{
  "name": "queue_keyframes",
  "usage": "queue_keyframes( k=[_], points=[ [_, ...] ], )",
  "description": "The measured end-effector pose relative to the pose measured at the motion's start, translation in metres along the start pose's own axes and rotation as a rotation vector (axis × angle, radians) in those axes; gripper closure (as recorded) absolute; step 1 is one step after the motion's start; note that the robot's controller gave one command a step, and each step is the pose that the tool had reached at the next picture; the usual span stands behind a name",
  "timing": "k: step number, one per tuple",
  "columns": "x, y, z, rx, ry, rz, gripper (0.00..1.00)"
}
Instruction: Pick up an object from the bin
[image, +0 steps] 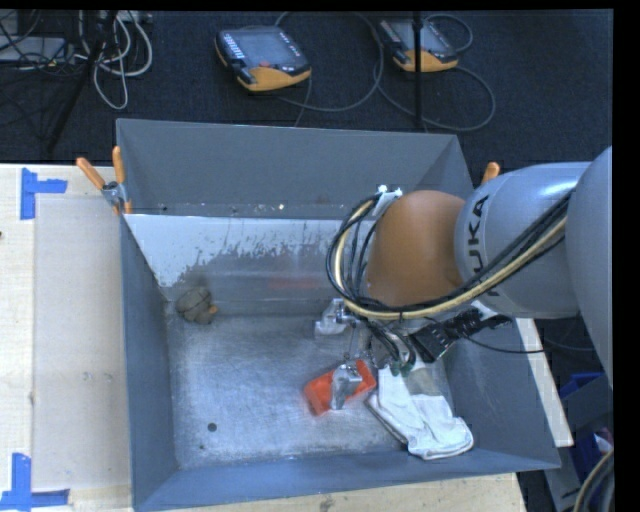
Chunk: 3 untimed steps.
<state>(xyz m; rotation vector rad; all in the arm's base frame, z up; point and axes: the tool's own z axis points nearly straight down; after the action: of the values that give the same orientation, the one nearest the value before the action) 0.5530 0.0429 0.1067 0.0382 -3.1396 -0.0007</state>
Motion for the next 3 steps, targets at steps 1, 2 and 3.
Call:
queue_keyframes(
  k=[1,2,3],
  points=[
    [0.000,0.000,0.000,0.000,0.000,0.001,0.00],
    [-0.016,-0.018,0.031,-0.002,0.001,-0.386,1.00],
    [-0.016,-0.019,0.031,-0.002,0.001,-0.386,1.00]
  ],
)
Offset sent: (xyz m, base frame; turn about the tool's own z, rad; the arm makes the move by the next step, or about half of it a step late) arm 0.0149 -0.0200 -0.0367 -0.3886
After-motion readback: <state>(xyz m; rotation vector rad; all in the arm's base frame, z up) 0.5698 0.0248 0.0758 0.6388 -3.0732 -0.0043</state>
